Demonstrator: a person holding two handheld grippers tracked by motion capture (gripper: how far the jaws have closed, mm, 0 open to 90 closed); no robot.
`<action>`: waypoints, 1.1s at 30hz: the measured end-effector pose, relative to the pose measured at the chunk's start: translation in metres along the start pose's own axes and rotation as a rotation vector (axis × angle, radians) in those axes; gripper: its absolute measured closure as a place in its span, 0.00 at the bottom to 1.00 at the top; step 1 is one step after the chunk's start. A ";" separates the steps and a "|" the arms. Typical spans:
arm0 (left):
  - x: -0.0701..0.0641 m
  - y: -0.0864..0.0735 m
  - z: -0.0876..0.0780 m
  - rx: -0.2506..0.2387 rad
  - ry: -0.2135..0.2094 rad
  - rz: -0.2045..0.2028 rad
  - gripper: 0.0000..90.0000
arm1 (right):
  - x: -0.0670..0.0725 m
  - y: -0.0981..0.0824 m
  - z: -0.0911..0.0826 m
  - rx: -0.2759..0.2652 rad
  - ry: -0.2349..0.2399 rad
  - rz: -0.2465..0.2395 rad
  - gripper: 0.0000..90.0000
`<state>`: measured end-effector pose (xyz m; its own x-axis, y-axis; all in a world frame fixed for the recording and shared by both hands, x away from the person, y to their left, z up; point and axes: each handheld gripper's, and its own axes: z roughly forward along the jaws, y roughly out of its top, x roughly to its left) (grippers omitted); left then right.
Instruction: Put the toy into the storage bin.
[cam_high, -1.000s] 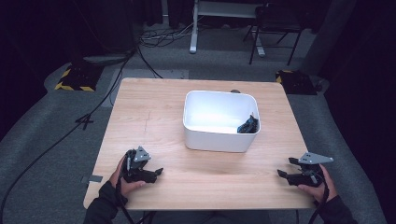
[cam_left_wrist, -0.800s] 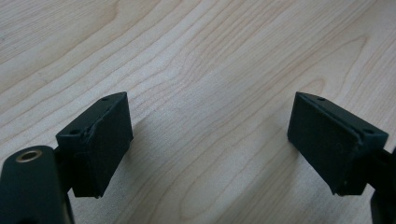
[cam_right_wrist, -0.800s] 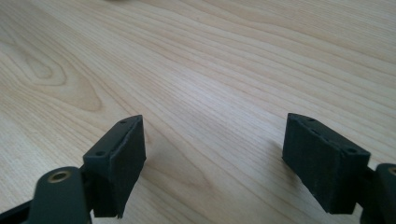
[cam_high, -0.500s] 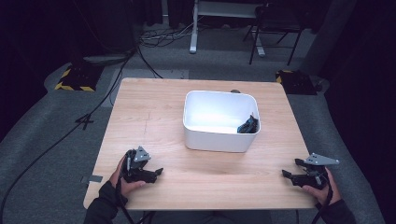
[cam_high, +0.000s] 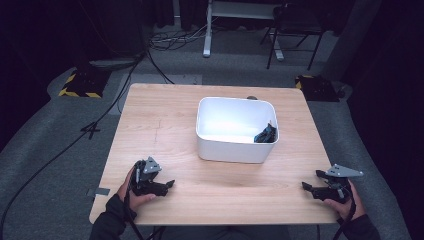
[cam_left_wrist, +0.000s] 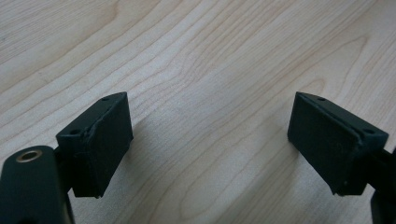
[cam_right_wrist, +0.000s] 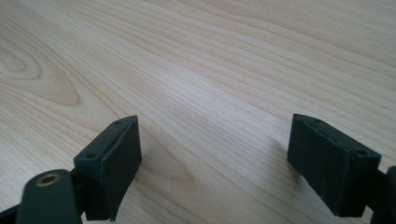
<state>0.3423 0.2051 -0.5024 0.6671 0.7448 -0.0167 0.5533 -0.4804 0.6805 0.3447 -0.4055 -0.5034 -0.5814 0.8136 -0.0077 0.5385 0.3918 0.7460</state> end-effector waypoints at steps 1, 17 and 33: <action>0.000 0.000 0.000 0.001 0.001 0.002 0.16 | 0.000 0.000 0.000 0.000 0.000 0.000 0.20; 0.000 0.000 0.000 0.002 0.004 -0.005 0.15 | 0.000 0.000 0.000 0.000 0.000 0.000 0.20; 0.000 0.000 0.001 0.000 0.004 -0.002 0.15 | 0.000 0.000 0.000 0.000 -0.001 0.000 0.20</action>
<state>0.3426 0.2045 -0.5025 0.6639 0.7476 -0.0153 0.5547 -0.4787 0.6805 0.3447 -0.4055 -0.5035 -0.5810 0.8139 -0.0084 0.5382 0.3919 0.7461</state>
